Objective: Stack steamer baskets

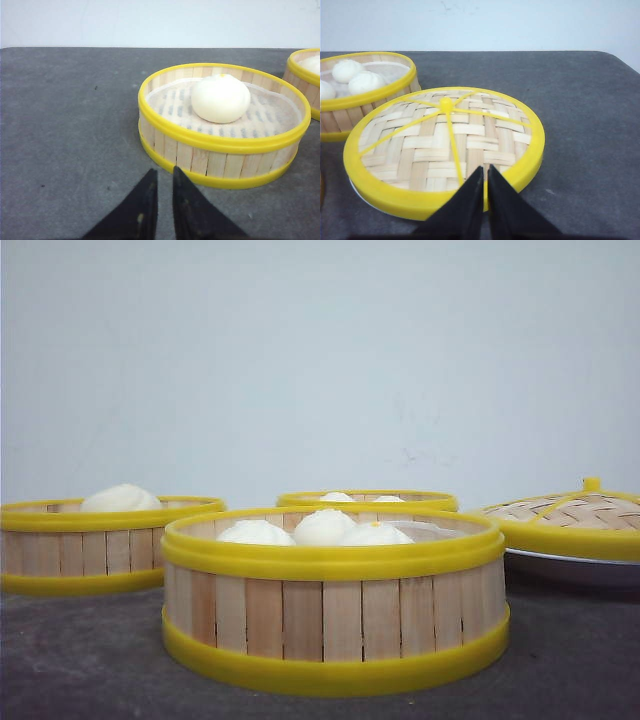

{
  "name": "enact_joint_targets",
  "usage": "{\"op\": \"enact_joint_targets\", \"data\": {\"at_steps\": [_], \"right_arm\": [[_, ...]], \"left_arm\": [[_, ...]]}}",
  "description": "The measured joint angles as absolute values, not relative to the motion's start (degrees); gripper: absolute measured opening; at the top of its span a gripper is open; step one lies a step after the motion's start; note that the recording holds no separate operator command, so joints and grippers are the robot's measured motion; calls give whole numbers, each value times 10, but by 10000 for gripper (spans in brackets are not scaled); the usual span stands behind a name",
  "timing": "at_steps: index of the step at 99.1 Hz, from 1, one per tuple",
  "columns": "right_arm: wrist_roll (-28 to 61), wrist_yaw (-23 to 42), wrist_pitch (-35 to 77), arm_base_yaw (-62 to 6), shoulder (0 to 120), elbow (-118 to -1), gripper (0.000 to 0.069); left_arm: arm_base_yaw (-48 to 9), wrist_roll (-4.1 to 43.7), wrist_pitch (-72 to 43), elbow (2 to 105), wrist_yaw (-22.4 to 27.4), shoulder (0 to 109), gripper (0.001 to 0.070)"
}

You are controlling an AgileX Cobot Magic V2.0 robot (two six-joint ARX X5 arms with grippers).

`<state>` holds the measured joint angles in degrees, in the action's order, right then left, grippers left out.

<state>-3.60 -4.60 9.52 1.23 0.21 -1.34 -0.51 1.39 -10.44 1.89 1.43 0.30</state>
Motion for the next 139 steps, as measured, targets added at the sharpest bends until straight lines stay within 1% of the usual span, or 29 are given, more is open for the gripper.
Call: {"op": "enact_joint_targets", "data": {"at_steps": [15, 21, 50, 69, 82, 93, 106, 116, 128, 131, 133, 136, 139], "right_arm": [[-82, -72, 95, 12, 2, -13, 9], [-110, -86, 95, 12, 2, -13, 9], [-173, -90, 84, 12, 2, -13, 9], [-237, -90, 88, 12, 7, -23, 9], [-276, -93, 93, 12, 44, -87, 8], [-276, -104, 133, 12, 105, -181, 8], [-229, -105, 211, 12, 194, -313, 8], [-178, -104, 267, 4, 256, -418, 8], [-136, -104, 312, -12, 304, -494, 9], [-131, -105, 318, -16, 313, -503, 22], [-128, -105, 322, -18, 318, -507, 44], [-125, -106, 327, -22, 326, -511, 99], [-124, -108, 331, -25, 333, -512, 174]], "left_arm": [[-5, 82, -104, 19, 14, 3, 29], [-5, 100, -104, 19, 14, 3, 29], [-5, 146, -104, 19, 14, 3, 24], [-5, 167, -124, 41, 15, 8, 24], [-5, 184, -126, 124, 15, 44, 23], [-5, 185, -160, 221, 15, 99, 23], [-5, 166, -217, 336, 17, 189, 23], [-5, 154, -254, 420, 37, 252, 23], [-5, 140, -272, 473, 63, 295, 24], [-5, 138, -274, 477, 67, 301, 32], [-5, 136, -276, 477, 70, 304, 47], [-5, 135, -278, 477, 75, 307, 86], [-5, 134, -284, 477, 76, 309, 147]]}}
